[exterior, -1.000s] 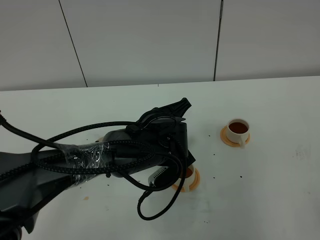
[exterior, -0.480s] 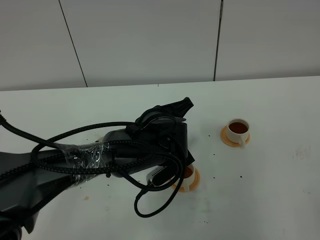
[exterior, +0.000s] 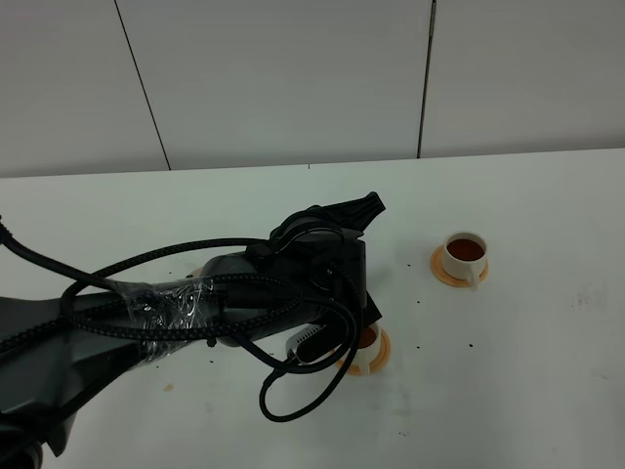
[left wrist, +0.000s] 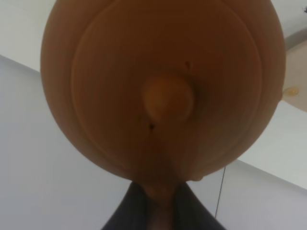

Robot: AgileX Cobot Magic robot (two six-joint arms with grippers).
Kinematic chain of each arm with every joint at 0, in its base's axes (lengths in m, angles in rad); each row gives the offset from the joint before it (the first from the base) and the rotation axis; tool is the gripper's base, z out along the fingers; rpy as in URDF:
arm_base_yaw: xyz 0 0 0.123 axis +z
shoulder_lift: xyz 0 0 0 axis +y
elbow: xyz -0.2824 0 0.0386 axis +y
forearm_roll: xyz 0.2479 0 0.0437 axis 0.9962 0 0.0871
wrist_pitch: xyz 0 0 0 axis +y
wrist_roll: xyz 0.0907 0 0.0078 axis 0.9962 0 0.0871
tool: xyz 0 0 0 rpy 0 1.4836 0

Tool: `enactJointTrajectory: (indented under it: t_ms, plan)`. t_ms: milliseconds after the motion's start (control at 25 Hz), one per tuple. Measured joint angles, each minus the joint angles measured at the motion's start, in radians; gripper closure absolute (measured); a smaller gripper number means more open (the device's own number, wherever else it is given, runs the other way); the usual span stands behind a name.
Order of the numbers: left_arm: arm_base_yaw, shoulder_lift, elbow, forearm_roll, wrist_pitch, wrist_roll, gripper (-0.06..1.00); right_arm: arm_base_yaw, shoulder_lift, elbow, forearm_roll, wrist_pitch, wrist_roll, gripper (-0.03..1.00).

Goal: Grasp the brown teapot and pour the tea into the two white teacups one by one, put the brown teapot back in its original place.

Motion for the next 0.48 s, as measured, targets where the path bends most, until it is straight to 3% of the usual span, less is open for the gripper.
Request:
enactJointTrajectory:
  t_ms: [480]
  plan:
    - [0.000, 0.000, 0.000, 0.016, -0.015, 0.021, 0.77, 0.000, 0.000, 0.000, 0.000, 0.000, 0.000, 0.72]
